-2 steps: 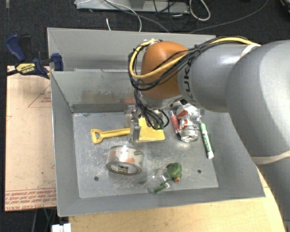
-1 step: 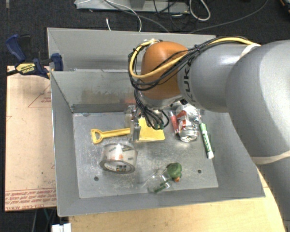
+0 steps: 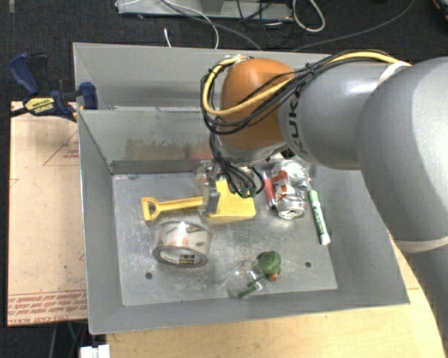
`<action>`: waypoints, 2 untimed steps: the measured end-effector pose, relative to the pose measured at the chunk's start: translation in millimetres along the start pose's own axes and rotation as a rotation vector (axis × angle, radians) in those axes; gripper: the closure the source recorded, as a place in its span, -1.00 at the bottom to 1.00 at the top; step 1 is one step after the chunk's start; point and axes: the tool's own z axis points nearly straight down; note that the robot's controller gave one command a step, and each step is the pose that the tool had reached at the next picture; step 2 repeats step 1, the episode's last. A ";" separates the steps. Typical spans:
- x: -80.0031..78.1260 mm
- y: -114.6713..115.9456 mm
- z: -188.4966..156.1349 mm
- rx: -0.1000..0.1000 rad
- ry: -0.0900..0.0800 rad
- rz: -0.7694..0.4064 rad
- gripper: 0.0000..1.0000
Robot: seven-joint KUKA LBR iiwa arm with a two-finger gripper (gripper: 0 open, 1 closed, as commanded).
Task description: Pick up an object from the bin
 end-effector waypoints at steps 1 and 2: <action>-0.6 0.5 -46.2 0.000 -0.002 0.001 1.00; -0.6 0.5 -46.2 0.000 -0.002 0.001 1.00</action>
Offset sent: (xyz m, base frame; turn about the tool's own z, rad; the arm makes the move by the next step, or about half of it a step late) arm -0.0001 0.0004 0.0531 0.0002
